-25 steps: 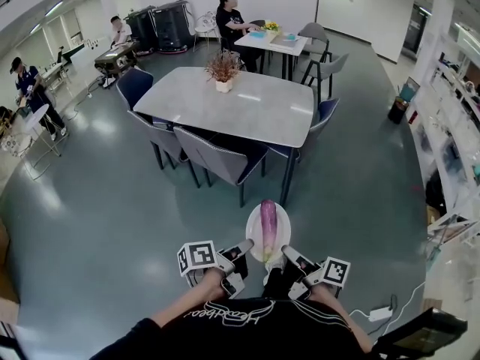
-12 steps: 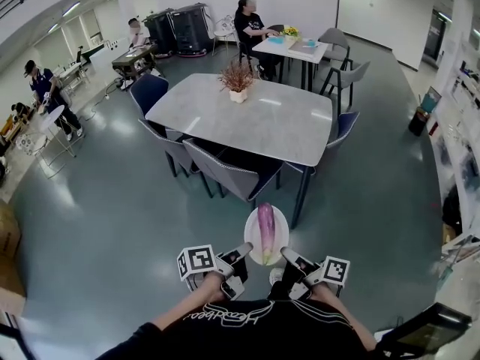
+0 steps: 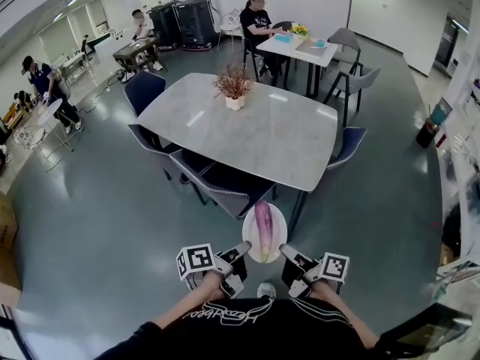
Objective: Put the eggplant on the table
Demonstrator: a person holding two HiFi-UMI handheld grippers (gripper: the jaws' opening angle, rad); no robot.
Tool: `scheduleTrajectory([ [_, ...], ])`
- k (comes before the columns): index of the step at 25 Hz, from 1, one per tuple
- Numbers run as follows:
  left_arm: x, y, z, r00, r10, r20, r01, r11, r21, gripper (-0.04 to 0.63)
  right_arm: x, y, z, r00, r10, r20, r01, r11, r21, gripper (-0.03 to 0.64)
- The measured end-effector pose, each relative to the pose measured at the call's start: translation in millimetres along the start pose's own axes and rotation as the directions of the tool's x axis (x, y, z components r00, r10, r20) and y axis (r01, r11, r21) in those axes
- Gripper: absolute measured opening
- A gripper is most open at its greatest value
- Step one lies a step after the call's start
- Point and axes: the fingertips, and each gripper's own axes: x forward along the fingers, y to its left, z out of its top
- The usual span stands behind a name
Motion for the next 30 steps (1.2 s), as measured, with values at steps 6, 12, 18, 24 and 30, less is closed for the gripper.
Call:
scheduleTrajectory([
  [6, 66, -20, 35, 1.0, -0.005, 0.011, 0.005, 1.0, 0.013, 0.028, 19, -4, 75, 1.0, 0.016, -0.004, -0.016, 1.0, -0.014, 0.02],
  [12, 110, -31, 54, 1.0, -0.023, 0.002, 0.023, 0.999, 0.025, 0.028, 25, -9, 122, 1.0, 0.023, 0.012, -0.022, 0.999, -0.025, 0.02],
  [18, 129, -35, 69, 1.0, -0.029, 0.007, 0.029, 0.999, 0.018, 0.028, 34, -13, 143, 1.0, 0.022, 0.017, -0.022, 1.0, -0.009, 0.02],
  [24, 145, -46, 89, 0.999, -0.044, 0.015, 0.043, 0.998, 0.055, 0.028, 46, -13, 165, 0.999, 0.022, 0.037, -0.021, 0.999, -0.05, 0.02],
  [30, 173, -51, 116, 0.999, -0.04, -0.006, 0.04, 0.997, 0.068, 0.028, 66, -15, 196, 0.998, 0.017, 0.064, -0.012, 0.997, -0.07, 0.02],
])
